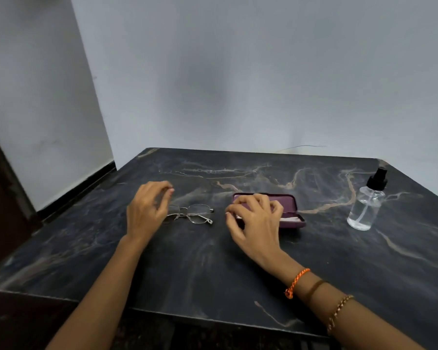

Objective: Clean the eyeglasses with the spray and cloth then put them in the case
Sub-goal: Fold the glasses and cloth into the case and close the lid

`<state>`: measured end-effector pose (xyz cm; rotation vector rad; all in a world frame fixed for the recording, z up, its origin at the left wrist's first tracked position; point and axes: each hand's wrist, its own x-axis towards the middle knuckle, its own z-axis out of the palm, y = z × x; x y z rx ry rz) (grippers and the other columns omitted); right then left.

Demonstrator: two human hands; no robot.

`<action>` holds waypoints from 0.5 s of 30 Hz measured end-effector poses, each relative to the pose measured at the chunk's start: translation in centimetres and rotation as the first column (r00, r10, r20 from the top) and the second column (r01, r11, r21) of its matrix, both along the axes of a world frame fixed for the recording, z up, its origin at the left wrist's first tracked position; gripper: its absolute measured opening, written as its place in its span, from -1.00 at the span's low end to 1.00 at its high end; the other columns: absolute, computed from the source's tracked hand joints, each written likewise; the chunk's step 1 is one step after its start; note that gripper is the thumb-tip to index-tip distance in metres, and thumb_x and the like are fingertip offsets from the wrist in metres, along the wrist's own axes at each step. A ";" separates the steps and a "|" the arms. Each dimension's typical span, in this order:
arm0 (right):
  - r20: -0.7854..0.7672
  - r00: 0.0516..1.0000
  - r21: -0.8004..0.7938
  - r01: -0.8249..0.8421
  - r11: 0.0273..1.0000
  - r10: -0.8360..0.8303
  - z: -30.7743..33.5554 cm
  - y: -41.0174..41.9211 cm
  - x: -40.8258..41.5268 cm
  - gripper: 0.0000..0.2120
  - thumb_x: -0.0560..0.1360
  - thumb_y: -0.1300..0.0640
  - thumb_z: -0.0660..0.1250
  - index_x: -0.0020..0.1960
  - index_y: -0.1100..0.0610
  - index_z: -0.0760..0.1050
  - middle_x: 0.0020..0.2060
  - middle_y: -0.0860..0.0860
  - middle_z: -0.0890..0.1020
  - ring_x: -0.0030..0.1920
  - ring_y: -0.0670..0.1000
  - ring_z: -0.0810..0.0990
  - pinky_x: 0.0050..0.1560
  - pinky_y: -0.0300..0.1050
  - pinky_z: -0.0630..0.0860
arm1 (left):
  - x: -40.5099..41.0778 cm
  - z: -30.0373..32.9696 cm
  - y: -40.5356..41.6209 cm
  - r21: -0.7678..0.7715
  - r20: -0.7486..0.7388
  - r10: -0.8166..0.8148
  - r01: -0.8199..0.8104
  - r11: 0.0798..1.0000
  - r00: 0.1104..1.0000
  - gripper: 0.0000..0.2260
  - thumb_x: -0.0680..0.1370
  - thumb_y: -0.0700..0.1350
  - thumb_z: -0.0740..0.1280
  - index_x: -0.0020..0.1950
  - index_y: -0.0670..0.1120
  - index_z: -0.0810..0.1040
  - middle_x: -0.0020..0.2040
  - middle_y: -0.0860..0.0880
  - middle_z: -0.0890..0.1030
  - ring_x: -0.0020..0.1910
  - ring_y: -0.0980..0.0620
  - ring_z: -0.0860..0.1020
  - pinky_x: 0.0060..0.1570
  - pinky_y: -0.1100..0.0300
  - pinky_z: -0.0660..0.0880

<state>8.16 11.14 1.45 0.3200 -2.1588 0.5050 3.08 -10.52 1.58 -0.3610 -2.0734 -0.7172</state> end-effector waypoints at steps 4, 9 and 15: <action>0.086 0.985 0.151 0.133 0.980 -0.147 -0.2 -2.4 -1.1 -0.84 0.25 0.15 0.44 -0.16 0.10 0.59 -0.10 0.02 0.64 0.03 0.16 0.57 0.07 0.06 0.23 | -0.2 -1.6 -3.9 0.174 0.250 0.125 -0.172 0.970 0.960 -0.90 0.47 -0.27 0.34 -0.07 -0.11 0.58 -0.13 -0.11 0.62 -0.11 -0.16 0.53 -0.17 0.06 0.44; 0.007 0.911 0.580 0.332 0.744 -0.413 -0.3 -4.0 -1.7 -0.69 0.14 -0.03 0.45 -0.15 0.04 0.62 -0.04 -0.10 0.63 0.15 -0.04 0.56 0.12 0.05 0.18 | -0.7 -2.0 -4.9 0.181 0.434 0.066 -0.159 0.970 0.899 -0.86 0.47 -0.27 0.34 -0.03 -0.08 0.60 -0.11 -0.08 0.61 -0.10 -0.08 0.53 -0.13 0.12 0.43; -0.036 0.897 0.682 0.345 0.645 -0.441 -0.8 -4.5 -2.1 -0.76 0.21 -0.09 0.39 -0.15 -0.04 0.61 0.02 -0.16 0.61 0.24 -0.09 0.49 0.14 0.07 0.13 | -1.1 -2.3 -4.5 -0.028 0.513 0.085 -0.082 0.996 0.854 -0.76 0.47 -0.26 0.34 0.10 -0.03 0.58 0.03 -0.04 0.59 0.08 -0.06 0.43 -0.02 0.04 0.42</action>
